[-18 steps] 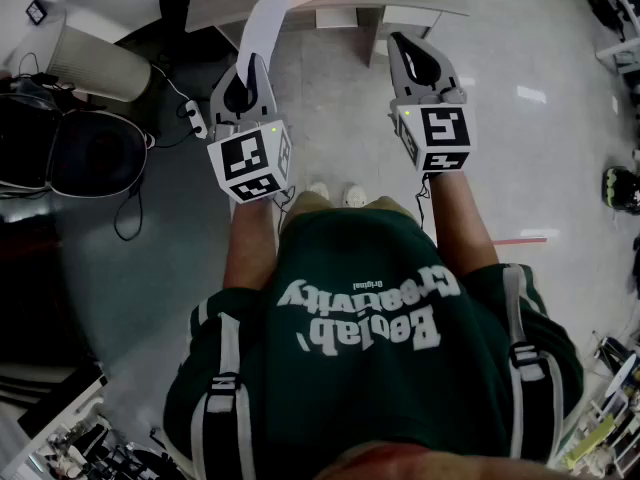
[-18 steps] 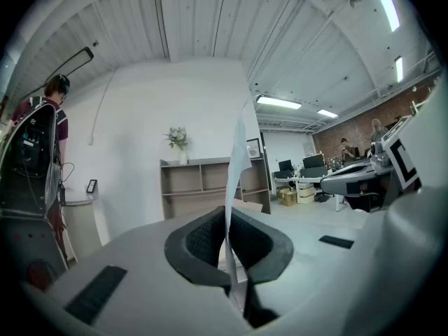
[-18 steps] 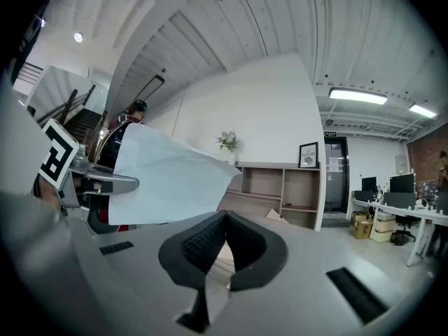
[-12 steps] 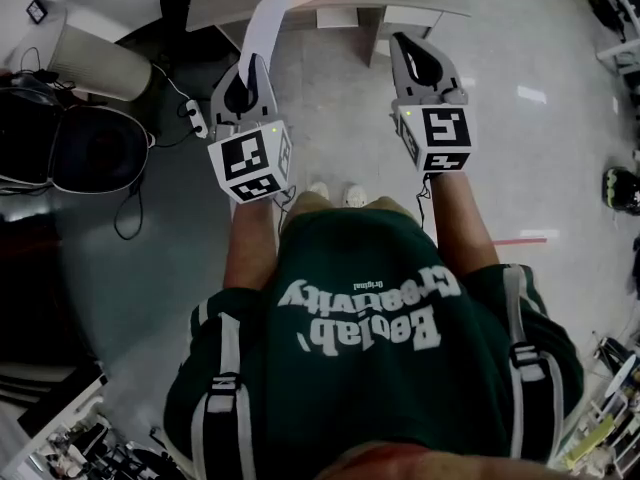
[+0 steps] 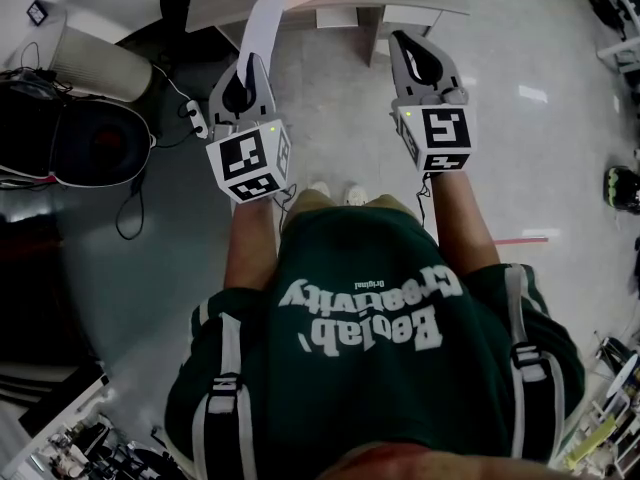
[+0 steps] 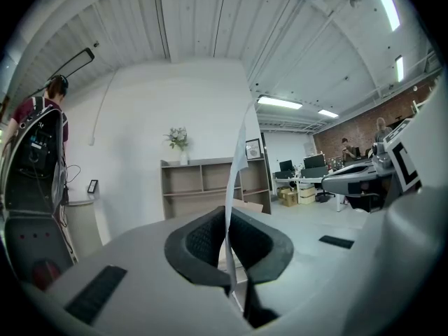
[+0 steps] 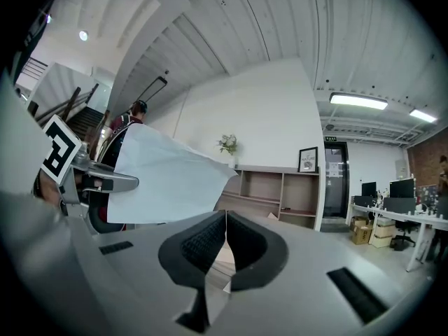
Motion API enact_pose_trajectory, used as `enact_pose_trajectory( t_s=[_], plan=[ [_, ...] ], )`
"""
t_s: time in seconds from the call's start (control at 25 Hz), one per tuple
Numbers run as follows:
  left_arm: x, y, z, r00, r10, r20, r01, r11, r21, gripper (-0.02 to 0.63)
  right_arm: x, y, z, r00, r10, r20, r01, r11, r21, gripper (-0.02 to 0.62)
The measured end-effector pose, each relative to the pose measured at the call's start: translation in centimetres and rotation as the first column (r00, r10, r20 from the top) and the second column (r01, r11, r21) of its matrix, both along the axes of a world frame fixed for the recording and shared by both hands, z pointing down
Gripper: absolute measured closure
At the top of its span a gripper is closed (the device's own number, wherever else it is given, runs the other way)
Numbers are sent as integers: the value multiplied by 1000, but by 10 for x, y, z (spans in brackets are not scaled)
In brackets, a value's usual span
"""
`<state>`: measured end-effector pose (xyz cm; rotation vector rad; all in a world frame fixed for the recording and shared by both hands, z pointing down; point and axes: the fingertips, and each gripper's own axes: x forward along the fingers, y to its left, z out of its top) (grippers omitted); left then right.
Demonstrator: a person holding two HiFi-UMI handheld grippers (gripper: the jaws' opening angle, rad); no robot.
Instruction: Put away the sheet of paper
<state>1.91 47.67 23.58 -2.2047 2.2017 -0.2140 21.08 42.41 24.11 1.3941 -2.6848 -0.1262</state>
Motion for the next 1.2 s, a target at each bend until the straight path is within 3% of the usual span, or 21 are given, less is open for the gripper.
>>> enact_pose_trajectory(
  t_s=[0.32, 0.64, 0.84, 1.2],
  plan=[
    [6, 3, 1, 1000, 4, -2, -5, 1000, -13, 588, 2, 4, 0, 1000, -14, 13, 14, 1000, 8, 561],
    [-13, -26, 8, 1000, 10, 11, -9, 1000, -28, 588, -19, -23, 11, 1000, -16, 0, 16, 1000, -3, 560],
    [-36, -70, 20, 999, 22, 44, -21, 999, -36, 588, -40, -65, 22, 999, -5, -38, 4, 1000, -22, 560],
    [-84, -195, 20, 996, 85, 27, -84, 996, -36, 588, -87, -185, 17, 997, 45, -57, -46, 999, -13, 560]
  ],
)
